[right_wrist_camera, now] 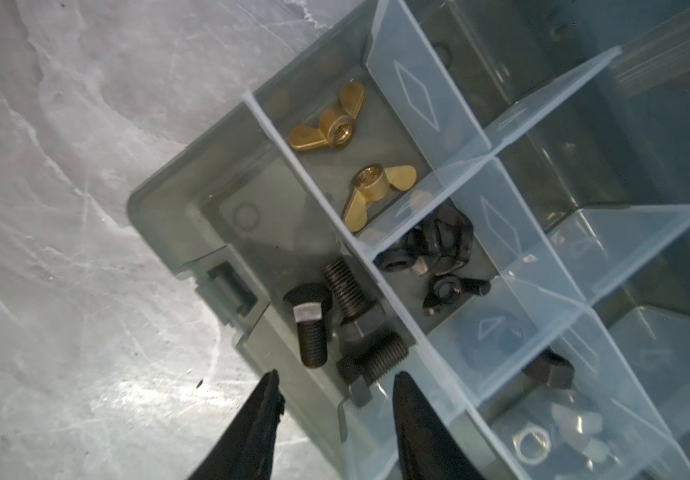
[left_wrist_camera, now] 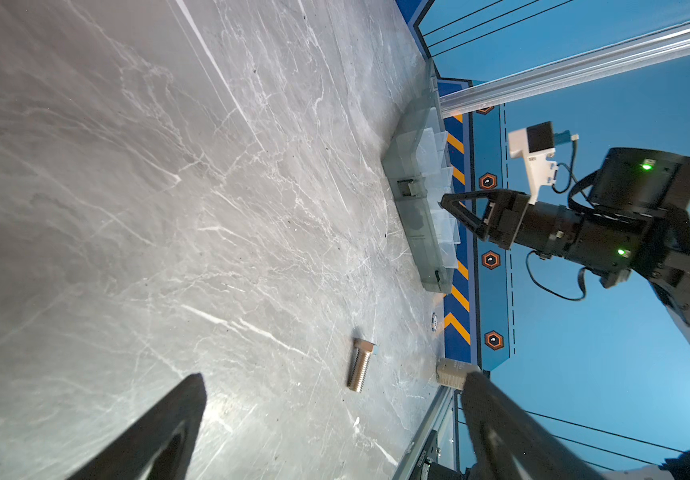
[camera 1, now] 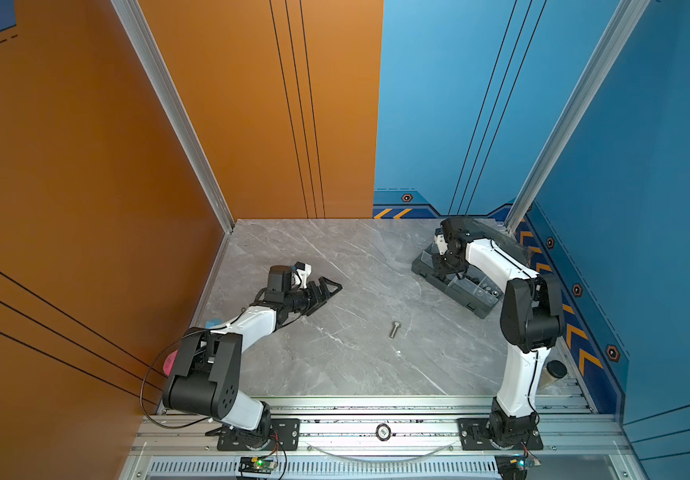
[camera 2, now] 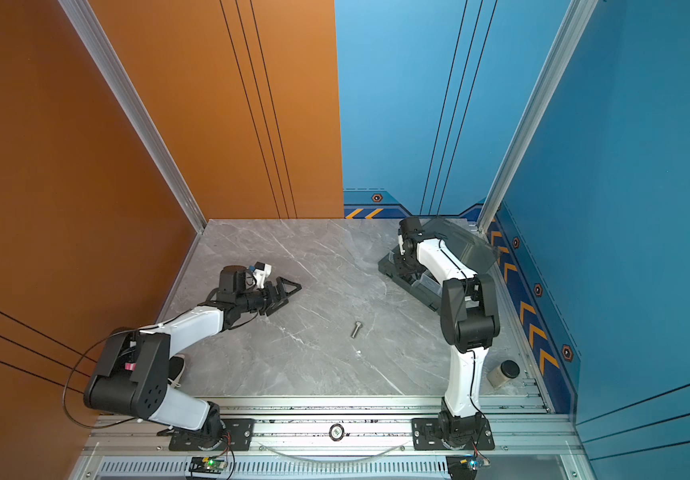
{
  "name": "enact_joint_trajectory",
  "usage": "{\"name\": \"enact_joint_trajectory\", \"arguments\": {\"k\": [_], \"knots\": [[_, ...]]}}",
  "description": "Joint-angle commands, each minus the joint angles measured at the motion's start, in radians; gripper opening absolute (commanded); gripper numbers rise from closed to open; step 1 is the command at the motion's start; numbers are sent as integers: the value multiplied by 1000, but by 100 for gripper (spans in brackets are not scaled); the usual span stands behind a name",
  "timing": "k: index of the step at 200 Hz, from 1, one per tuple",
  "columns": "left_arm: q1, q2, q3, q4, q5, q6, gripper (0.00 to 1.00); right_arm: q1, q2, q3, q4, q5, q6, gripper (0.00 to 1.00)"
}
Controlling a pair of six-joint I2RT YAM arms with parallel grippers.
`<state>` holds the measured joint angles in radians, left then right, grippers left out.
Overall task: Sort the screws and nuts into containers
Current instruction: 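Move the right gripper over the silver hex bolt on the table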
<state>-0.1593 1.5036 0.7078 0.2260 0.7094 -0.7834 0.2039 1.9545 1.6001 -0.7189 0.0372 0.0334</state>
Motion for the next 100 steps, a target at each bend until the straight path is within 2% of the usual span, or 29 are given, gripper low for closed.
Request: {"name": "enact_joint_trajectory", "arguments": {"k": [1,26,60,100], "knots": [[-9,8,28,-26,-12,11,98,62,-115,-40,-37,57,125,49],[-9,16,36,-32,-12,13,98,119,-182,-105,-77,109,334,52],[-10,30,49,-41,-8,21,98,176,-264,-279,-26,17,622,53],[-10,40,51,-42,0,26,98,282,-299,-423,76,-44,859,55]]}}
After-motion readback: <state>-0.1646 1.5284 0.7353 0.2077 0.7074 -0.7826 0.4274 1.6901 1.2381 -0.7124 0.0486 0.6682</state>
